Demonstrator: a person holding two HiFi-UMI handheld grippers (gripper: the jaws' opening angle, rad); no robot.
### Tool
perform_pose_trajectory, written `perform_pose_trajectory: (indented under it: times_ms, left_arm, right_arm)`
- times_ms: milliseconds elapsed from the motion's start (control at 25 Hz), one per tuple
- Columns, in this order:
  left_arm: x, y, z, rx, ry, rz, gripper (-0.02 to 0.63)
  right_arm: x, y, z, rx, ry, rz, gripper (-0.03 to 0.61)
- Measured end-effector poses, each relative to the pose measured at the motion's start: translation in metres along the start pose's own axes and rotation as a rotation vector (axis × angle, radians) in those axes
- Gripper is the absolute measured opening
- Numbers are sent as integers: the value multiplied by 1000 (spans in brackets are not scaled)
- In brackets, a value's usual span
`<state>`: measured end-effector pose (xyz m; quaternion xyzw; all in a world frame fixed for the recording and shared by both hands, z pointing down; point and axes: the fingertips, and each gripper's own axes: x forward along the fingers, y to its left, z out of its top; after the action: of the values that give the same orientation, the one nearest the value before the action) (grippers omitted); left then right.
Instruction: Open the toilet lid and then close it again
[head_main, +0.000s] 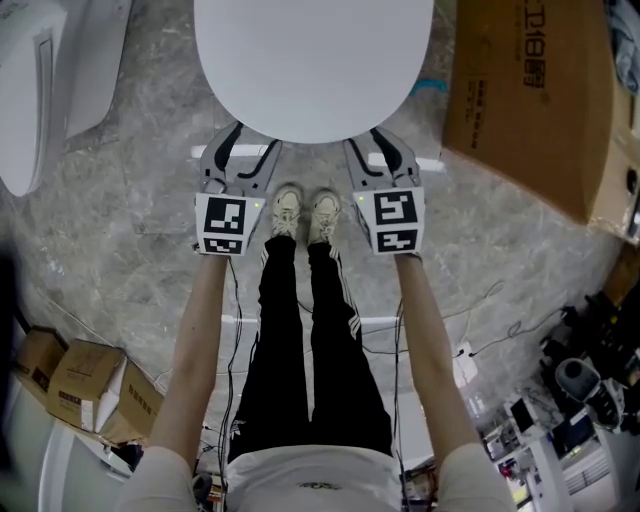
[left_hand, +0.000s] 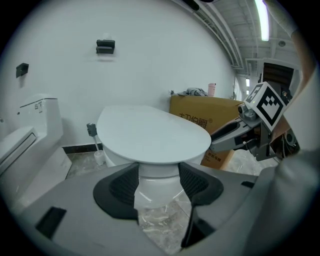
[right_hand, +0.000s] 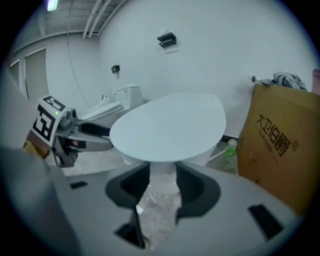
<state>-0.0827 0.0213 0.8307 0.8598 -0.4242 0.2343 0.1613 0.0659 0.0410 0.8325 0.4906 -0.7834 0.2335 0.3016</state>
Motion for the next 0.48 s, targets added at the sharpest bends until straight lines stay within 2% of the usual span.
perform_pose_trajectory:
  times_ms: [160,480]
  left_arm:
    - [-11,-2,20,-10,-49,-2,276]
    - [-42,-4,75,-35,-119,-24,276]
  right_arm:
    - [-16,0,12,12,-17,8,176]
    - [-56,1,62,59,-87,42,178]
